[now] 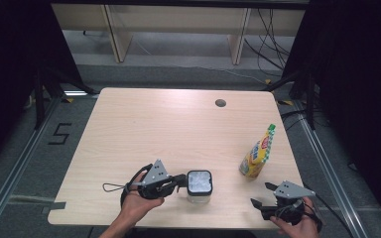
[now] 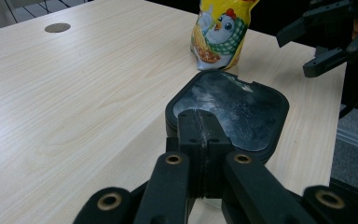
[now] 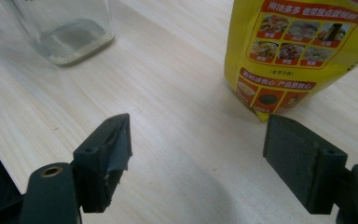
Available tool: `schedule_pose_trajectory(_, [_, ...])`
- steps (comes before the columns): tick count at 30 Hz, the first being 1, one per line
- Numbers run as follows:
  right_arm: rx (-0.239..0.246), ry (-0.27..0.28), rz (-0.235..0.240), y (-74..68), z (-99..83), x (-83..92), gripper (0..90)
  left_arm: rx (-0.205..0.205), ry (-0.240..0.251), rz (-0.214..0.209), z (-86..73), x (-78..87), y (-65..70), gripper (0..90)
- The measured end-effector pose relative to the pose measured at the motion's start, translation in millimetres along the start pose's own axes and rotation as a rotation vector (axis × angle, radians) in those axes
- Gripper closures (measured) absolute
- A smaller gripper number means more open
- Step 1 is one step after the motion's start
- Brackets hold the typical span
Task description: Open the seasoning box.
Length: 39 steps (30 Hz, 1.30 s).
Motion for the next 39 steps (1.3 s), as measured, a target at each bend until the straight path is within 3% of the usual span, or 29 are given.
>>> schedule_pose_trajectory(3, [0.001,0.002,0.005,-0.9,0.6,-0.2,24.5,-0.022,-0.012,0.0,0.0,0.8,-0.9,89.0])
schedule_pose_trajectory(4, [0.012,-0.001,0.003,-0.1,0.4,-0.6,24.5,-0.013,-0.018,0.002,-0.2,1.1,-0.4,89.1])
schedule_pose_trajectory(5, [-0.006,-0.005,0.002,-1.9,0.0,-0.5,24.5,-0.005,-0.017,0.006,-0.6,1.3,-0.1,89.1])
schedule_pose_trajectory(13, [-0.011,0.005,0.015,-3.3,2.0,-0.1,24.5,0.003,-0.001,0.006,-2.2,1.7,-0.5,89.1])
schedule_pose_trajectory(14, [0.015,0.024,0.013,-3.5,3.9,-0.6,24.6,0.012,-0.003,0.0,-2.6,1.9,-0.9,89.1])
schedule_pose_trajectory(15, [-0.012,0.018,0.023,-8.1,4.1,0.2,25.3,0.004,0.002,-0.006,-2.4,1.7,-1.7,89.1])
schedule_pose_trajectory(18, [0.021,0.059,0.032,-9.8,9.1,-1.3,26.0,0.017,0.016,0.005,-3.0,1.3,0.1,89.0])
schedule_pose_trajectory(19, [-0.001,0.062,0.04,-13.0,10.2,-1.3,26.3,0.022,0.021,0.004,-2.9,1.0,-0.1,89.0])
schedule_pose_trajectory(20, [0.014,0.075,0.054,-13.5,12.0,-2.4,27.4,0.024,0.022,-0.004,-3.0,0.9,-0.5,89.0])
schedule_pose_trajectory(21, [0.032,0.076,0.057,-13.7,12.7,-3.4,29.3,0.029,0.023,-0.005,-3.4,1.0,-1.3,89.0])
schedule_pose_trajectory(23, [0.012,0.078,0.082,-19.7,13.5,-3.8,35.6,0.034,0.027,0.004,-4.3,1.5,-0.8,89.0])
schedule_pose_trajectory(24, [0.046,0.091,0.093,-20.1,15.6,-5.0,38.2,0.029,0.028,0.005,-4.6,1.8,-1.0,89.0])
schedule_pose_trajectory(25, [0.046,0.099,0.099,-22.0,16.8,-5.8,40.0,0.028,0.025,-0.001,-5.1,2.4,-1.7,88.9])
schedule_pose_trajectory(28, [0.081,0.126,0.117,-27.9,23.3,-8.5,47.4,0.065,0.033,-0.007,-6.6,2.6,-2.8,89.0])
schedule_pose_trajectory(29, [0.052,0.117,0.128,-32.2,23.9,-8.0,49.1,0.055,0.039,0.002,-6.4,2.3,-2.1,88.9])
schedule_pose_trajectory(32, [0.096,0.16,0.15,-37.4,33.9,-12.5,58.8,0.035,0.033,-0.003,-5.9,1.8,-2.0,88.9])
schedule_pose_trajectory(33, [0.089,0.166,0.149,-39.3,36.3,-12.2,60.4,0.055,0.037,-0.003,-6.0,1.5,-1.3,88.9])
schedule_pose_trajectory(35, [0.102,0.207,0.157,-43.6,45.6,-13.0,64.3,0.05,0.041,0.005,-6.6,2.1,-1.5,88.8])
schedule_pose_trajectory(36, [0.093,0.214,0.16,-46.8,48.1,-13.6,65.1,0.055,0.04,0.001,-6.9,2.3,-1.3,88.6])
schedule_pose_trajectory(39, [0.127,0.22,0.173,-52.0,54.4,-18.7,70.2,0.049,0.04,-0.004,-6.6,2.2,-1.7,88.2])
Point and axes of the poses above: each handheld gripper's, and its own axes: x roughly backward along the jaws, z roughly out of its top, y roughly to its right, the point moved 5 cm from there along -x, roughly forward along the jaws, and after that the axes turned 1 degree about -z, right-handed, at the moved point
